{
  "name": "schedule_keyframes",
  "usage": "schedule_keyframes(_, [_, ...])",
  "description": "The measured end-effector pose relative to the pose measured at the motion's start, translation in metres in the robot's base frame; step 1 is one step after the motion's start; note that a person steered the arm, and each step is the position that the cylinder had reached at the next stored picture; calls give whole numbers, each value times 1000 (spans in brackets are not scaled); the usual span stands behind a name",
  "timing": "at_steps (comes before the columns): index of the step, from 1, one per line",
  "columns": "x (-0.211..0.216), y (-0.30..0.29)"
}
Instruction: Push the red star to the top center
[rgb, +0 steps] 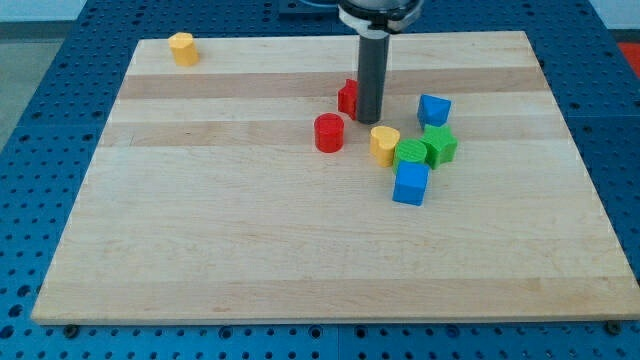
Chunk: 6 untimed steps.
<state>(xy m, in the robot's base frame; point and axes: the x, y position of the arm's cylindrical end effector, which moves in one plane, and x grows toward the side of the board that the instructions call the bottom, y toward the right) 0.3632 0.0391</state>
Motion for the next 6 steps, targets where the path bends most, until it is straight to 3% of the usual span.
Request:
schedule_keyframes(3, [-11,-9])
schedule_keyframes(6, [-52,-15])
